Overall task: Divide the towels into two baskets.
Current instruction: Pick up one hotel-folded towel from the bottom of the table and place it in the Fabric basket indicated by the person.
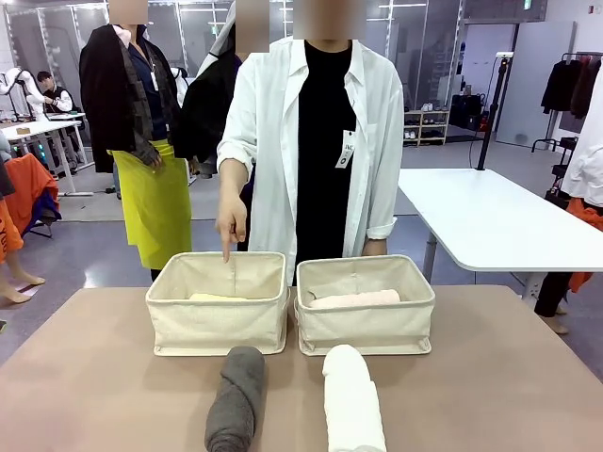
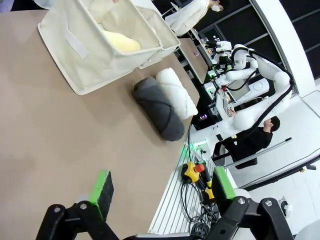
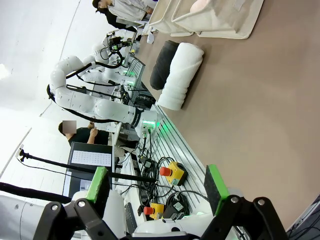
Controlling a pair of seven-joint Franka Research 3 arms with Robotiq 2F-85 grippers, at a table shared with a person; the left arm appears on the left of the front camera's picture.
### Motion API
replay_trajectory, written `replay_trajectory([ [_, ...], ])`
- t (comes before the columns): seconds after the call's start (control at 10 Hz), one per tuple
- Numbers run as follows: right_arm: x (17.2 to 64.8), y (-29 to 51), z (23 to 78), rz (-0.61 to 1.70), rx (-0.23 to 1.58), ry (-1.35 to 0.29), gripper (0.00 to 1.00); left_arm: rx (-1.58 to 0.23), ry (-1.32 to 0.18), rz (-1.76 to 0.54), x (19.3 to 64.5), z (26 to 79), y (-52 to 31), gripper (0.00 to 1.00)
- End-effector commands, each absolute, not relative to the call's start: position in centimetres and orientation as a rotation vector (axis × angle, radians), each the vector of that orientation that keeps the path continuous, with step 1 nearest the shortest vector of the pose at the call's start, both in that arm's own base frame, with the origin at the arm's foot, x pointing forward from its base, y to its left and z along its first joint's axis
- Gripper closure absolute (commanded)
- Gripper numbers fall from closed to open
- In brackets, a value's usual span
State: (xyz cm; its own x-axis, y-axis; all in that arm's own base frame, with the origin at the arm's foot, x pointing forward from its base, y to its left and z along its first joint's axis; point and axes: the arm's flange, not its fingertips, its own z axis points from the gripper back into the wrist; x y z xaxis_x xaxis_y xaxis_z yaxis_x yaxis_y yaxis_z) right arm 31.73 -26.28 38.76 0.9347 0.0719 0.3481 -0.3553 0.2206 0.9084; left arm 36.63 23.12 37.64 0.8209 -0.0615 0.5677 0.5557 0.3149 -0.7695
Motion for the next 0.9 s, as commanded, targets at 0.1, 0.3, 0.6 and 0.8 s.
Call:
replay_trajectory([
  [0.1,31.3,-26.2,38.8,0.314,1.309,-0.258,0.04,-1.184,-0.482,-0.421,36.0,37.9,23.0,0.00],
  [0.3,31.3,-26.2,38.8,0.314,1.309,-0.258,0.04,-1.190,-0.485,-0.428,36.6,37.6,23.1,0.00],
  [0.6,31.3,-26.2,38.8,0.314,1.309,-0.258,0.04,-1.119,-0.291,-0.415,37.6,40.0,15.0,0.00],
  [0.8,31.3,-26.2,38.8,0.314,1.309,-0.258,0.04,-1.067,-0.190,-0.405,37.6,41.1,8.6,0.00],
])
